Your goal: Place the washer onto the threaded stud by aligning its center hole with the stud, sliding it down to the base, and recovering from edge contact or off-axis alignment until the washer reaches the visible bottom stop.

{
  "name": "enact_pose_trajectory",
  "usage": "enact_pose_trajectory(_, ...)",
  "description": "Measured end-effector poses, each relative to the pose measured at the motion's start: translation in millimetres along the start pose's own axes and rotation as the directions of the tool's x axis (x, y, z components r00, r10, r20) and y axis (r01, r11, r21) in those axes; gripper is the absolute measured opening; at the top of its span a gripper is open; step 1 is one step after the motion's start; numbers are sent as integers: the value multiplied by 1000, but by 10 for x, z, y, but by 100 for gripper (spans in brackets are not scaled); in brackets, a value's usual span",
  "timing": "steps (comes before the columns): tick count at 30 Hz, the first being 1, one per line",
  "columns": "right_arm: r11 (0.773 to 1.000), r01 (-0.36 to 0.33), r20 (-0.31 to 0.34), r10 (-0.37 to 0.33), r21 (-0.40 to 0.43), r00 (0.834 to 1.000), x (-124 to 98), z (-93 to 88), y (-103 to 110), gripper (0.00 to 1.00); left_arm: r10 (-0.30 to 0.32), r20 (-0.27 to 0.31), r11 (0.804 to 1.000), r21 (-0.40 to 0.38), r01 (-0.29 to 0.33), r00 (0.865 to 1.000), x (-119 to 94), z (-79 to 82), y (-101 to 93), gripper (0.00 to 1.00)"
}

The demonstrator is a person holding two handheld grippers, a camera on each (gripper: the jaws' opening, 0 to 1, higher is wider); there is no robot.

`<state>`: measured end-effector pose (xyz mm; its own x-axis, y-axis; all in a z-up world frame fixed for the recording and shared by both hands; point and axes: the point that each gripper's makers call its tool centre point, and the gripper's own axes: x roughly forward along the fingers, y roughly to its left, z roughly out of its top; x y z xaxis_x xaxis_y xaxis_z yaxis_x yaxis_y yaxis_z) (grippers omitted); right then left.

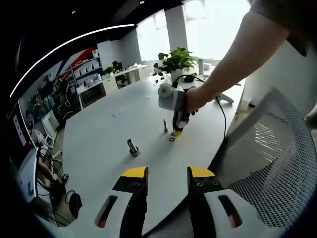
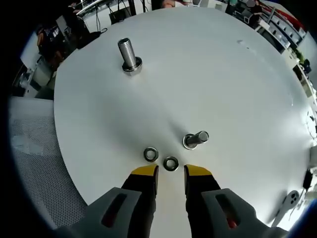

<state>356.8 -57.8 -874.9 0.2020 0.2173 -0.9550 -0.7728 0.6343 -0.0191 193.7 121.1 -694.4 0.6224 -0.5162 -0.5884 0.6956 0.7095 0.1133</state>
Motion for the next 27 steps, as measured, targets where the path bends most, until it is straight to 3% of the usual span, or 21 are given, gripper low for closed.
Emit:
enact_pose_trajectory(14,998,-29,-6,29,-52,1000,11,24,-21,20,-2,-4,1000,-1,2,1000,6,-6,5,30)
enact_pose_trajectory(17,989,-47,-24,44,-138,999,14,27,-14,20,-5,-7,1000,-3,5,1000,11,-10,-2,30)
enact_pose_trajectory(20,987,-46,-33,41,-151,999,23,33,2,20,-5,-5,1000,-2,5,1000,10,-6,0,30)
enact_pose_trajectory(23,975,-51,-61,38,-218,997,29,39,23,19,-5,-6,1000,-5,5,1000,10,-9,1,30)
enact_pose_trajectory(27,975,-61,-81,45,-215,996,35,44,8,19,-8,-8,1000,-4,8,1000,15,-11,-2,30)
